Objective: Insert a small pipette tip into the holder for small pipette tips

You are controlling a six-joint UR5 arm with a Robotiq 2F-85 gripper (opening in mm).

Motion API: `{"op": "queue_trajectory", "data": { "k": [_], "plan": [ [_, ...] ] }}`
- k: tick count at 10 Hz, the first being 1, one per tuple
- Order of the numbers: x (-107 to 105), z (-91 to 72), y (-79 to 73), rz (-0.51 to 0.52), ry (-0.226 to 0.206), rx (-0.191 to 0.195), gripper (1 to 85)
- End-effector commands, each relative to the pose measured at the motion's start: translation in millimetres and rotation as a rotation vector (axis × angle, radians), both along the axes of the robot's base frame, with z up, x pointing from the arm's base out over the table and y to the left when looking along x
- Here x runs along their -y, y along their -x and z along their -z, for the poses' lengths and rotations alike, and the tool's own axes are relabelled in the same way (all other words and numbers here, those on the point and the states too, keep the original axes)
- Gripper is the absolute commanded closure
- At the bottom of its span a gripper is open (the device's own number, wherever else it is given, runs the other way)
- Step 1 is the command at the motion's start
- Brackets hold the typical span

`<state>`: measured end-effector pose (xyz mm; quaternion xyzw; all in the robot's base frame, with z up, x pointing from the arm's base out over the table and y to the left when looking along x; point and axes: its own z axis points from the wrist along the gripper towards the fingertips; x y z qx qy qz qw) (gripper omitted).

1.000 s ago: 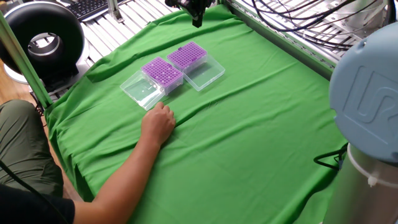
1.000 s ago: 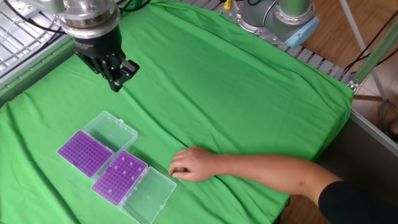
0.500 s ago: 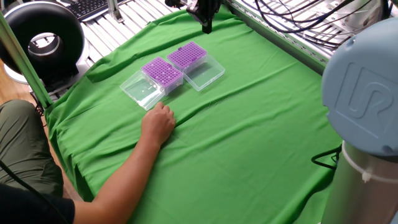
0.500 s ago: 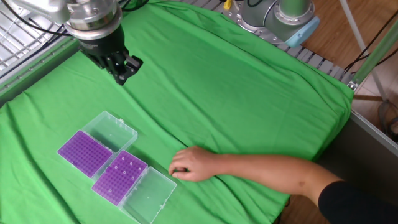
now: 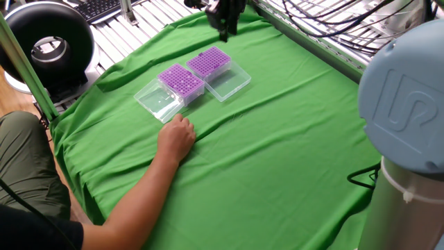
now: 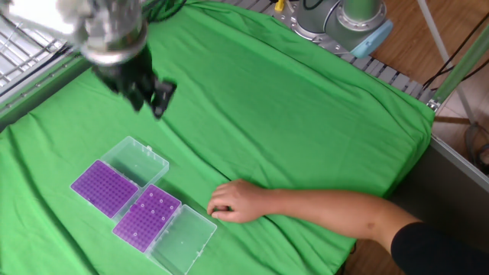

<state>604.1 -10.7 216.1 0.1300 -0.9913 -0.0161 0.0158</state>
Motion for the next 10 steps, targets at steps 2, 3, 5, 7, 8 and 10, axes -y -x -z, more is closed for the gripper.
{"op": "queue_trajectory", "data": {
  "k": [2, 3, 5, 7, 8, 10],
  "plan": [
    [-10.4, 62.3, -43.2, 0.006, -0.020, 0.045, 45.7],
    [-11.2, 73.2, -49.8, 0.014, -0.017, 0.054, 45.7],
    [-16.7, 89.8, -58.8, 0.034, -0.008, 0.058, 45.7],
    [-12.9, 95.2, -59.1, 0.033, 0.014, 0.054, 46.7],
    [-11.7, 95.3, -55.9, 0.024, 0.018, 0.042, 47.3],
    [-14.1, 94.8, -38.3, 0.009, 0.009, -0.026, 47.3]
  ]
}}
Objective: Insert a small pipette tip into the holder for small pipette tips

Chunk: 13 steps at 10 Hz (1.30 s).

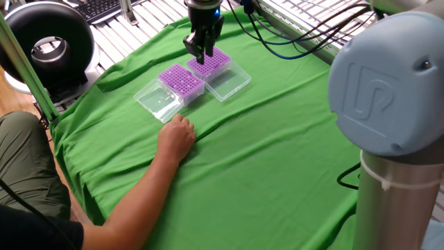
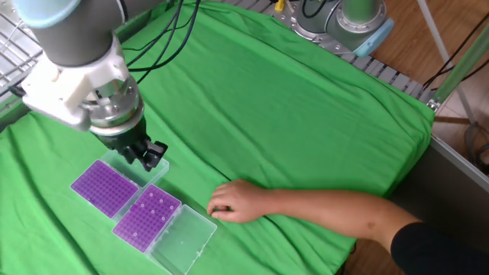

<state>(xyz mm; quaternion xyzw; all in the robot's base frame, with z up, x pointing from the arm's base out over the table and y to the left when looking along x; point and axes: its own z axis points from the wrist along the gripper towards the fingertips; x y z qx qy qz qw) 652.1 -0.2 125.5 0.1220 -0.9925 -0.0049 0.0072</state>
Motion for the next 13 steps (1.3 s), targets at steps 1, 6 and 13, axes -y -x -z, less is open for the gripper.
{"op": "queue_trajectory", "data": {
  "k": [1, 6, 13],
  "plan": [
    [-4.4, 3.9, 14.5, -0.013, -0.015, -0.064, 47.3],
    [-0.8, 42.0, -24.9, -0.020, -0.007, 0.012, 48.3],
    [-12.7, 57.9, -24.2, 0.012, 0.004, 0.005, 54.0]
  ]
}}
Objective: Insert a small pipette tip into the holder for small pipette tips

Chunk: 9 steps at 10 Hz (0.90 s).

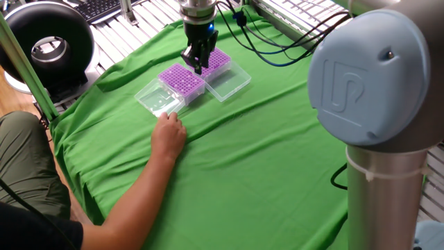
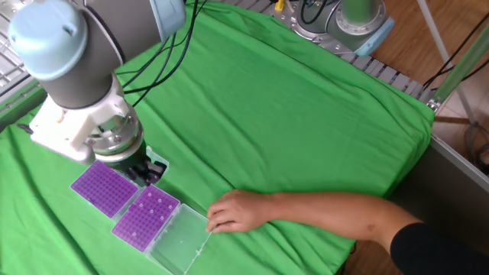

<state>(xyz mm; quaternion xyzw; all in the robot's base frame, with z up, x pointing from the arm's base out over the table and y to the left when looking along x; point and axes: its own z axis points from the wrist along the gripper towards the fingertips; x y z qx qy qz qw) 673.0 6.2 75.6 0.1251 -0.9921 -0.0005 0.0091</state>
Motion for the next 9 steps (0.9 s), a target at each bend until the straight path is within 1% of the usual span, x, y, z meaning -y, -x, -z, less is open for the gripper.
{"op": "queue_trajectory", "data": {
  "k": [1, 3, 5, 9],
  "plan": [
    [-6.6, 10.2, -5.4, 0.017, -0.006, 0.013, 54.3],
    [-6.5, 18.0, -10.0, 0.023, 0.000, 0.022, 56.0],
    [-12.1, 24.0, -12.2, 0.034, -0.002, 0.033, 56.7],
    [-7.2, 29.8, -13.1, 0.017, -0.002, 0.040, 59.3]
  ]
}}
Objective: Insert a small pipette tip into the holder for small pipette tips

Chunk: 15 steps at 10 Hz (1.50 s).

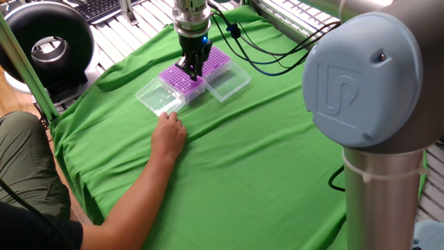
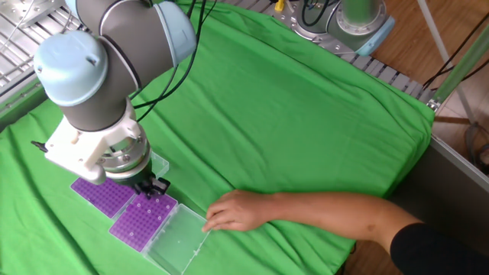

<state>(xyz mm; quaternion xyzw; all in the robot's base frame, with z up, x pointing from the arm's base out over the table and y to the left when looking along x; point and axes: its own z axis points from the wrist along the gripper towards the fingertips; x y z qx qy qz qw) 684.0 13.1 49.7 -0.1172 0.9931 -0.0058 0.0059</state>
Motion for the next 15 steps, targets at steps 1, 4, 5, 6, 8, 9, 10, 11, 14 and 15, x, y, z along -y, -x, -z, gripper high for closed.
{"op": "queue_trajectory", "data": {
  "k": [1, 4, 5, 6, 8, 9, 10, 11, 14, 15],
  "plan": [
    [-0.8, 4.9, -2.3, 0.002, -0.011, 0.011, 59.7],
    [-2.1, 6.7, -3.8, 0.005, -0.011, 0.017, 61.0],
    [-2.1, 6.7, -3.7, 0.005, -0.011, 0.017, 61.7],
    [-2.5, 6.8, -3.6, 0.007, -0.011, 0.017, 62.0],
    [-2.2, 7.8, -3.4, 0.011, -0.003, 0.019, 62.7],
    [-2.2, 8.0, -3.2, 0.016, -0.001, 0.019, 63.3],
    [-2.1, 7.3, -2.9, 0.019, 0.001, 0.019, 64.7],
    [-2.3, 6.3, -2.0, 0.022, 0.001, 0.016, 66.0],
    [-5.7, 6.9, -2.9, 0.039, -0.009, 0.019, 69.7],
    [-7.7, 8.4, -4.6, 0.047, -0.014, 0.025, 71.7]
  ]
}}
